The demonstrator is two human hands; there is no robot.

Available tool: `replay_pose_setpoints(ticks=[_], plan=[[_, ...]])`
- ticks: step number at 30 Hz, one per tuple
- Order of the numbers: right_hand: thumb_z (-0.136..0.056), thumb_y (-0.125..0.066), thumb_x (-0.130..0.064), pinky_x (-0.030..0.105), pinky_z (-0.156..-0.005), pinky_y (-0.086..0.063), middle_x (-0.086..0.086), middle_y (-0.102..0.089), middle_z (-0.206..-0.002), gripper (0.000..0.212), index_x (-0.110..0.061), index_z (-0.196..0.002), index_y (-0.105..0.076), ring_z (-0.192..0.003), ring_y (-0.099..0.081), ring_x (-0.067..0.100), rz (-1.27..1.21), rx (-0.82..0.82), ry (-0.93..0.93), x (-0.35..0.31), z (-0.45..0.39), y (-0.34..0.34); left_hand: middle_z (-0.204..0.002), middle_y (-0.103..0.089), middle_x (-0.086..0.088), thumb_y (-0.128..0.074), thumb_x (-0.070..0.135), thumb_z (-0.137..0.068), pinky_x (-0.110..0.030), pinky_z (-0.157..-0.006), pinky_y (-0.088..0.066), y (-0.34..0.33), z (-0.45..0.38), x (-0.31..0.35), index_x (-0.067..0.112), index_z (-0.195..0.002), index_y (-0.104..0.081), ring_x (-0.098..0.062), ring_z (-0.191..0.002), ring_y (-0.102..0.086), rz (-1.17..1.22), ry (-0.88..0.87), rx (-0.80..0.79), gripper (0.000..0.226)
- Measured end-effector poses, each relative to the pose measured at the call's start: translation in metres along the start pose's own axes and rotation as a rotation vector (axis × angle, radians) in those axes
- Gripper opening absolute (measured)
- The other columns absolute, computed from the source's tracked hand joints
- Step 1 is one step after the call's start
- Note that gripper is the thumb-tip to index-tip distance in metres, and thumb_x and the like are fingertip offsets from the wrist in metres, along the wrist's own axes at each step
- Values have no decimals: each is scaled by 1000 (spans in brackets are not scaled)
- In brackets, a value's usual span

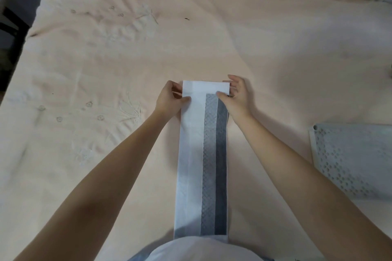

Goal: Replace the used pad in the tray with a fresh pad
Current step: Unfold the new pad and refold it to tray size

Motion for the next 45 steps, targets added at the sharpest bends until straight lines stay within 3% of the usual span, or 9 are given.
replay_pose_setpoints(ticks=[5,10,14,20,23,28,31,34,45], plan=[[-76,-52,21,12,-74,-48,14,-54,-113,50,1,-122,-48,-93,-55,17,88,36,12,-3,-9,2,-77,-55,8,-68,2,-72,-35,-75,-48,0,-3,5,24,-75,-43,-16,-73,-57,-44,51,16,33],[-73,-55,10,20,-83,-40,14,-51,-118,38,-3,-109,-60,-109,-51,25,565,-37,113,2,1,4,-107,-51,-2,-66,17,-77,-26,-71,-44,0,5,4,16,-95,-59,-20,-81,-57,-339,91,89,19],[-77,-59,-7,38,-77,-43,13,-58,-103,20,-3,-96,-62,-98,-55,30,762,92,230,-13,37,2,-110,-58,-9,-58,17,-86,-26,-74,-43,-7,11,11,10,-109,-60,-22,-93,-59,-321,-20,63,24],[-84,-52,-44,31,-65,-37,8,-55,-102,39,-9,-101,-55,-92,-56,26,1128,-200,143,8,128,-31,-122,-55,-13,-56,29,-90,-35,-88,-47,-22,20,10,6,-121,-52,-29,-103,-59,-359,131,-53,39],[-87,-48,-48,33,-72,-42,10,-51,-114,52,-6,-116,-50,-100,-52,26,1194,-273,142,23,163,-38,-121,-55,-23,-57,21,-86,-41,-81,-52,-28,29,8,-5,-124,-45,-36,-100,-62,-271,255,-89,48],[-86,-50,-50,34,-76,-42,11,-49,-117,57,-5,-121,-47,-105,-48,26,1234,-207,167,26,182,-42,-69,-59,-9,-64,16,-85,-27,-50,-46,-39,50,5,-7,-121,-46,-18,-56,-56,-129,341,-152,46],[-85,-52,-52,36,-79,-43,12,-48,-117,58,-6,-121,-47,-106,-47,27,1264,-181,124,27,185,-47,-95,-57,-13,-61,21,-84,-29,-62,-44,-38,60,5,3,-104,-54,-24,-81,-57,-300,334,-134,28],[-84,-54,-50,38,-83,-40,11,-46,-116,54,-9,-119,-47,-107,-45,27,1291,-148,106,31,190,-51,-123,-38,-13,-57,23,-84,-33,-75,-40,-34,67,4,7,-117,-46,-30,-113,-42,-496,371,-29,38],[-94,-48,-28,32,-98,-34,8,-45,-123,28,-11,-115,-55,-112,-43,24,1194,-157,141,38,194,-36,-129,-35,-16,-52,17,-87,-34,-83,-42,-35,88,-2,3,-120,-43,-32,-116,-41,-472,268,19,37]])
Point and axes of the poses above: each hand's wrist, its own z-axis away from the middle knuckle, its own y-axis out of the back of the hand, x = y × z, the point moved 4 cm from there along -z, towards the middle knuckle
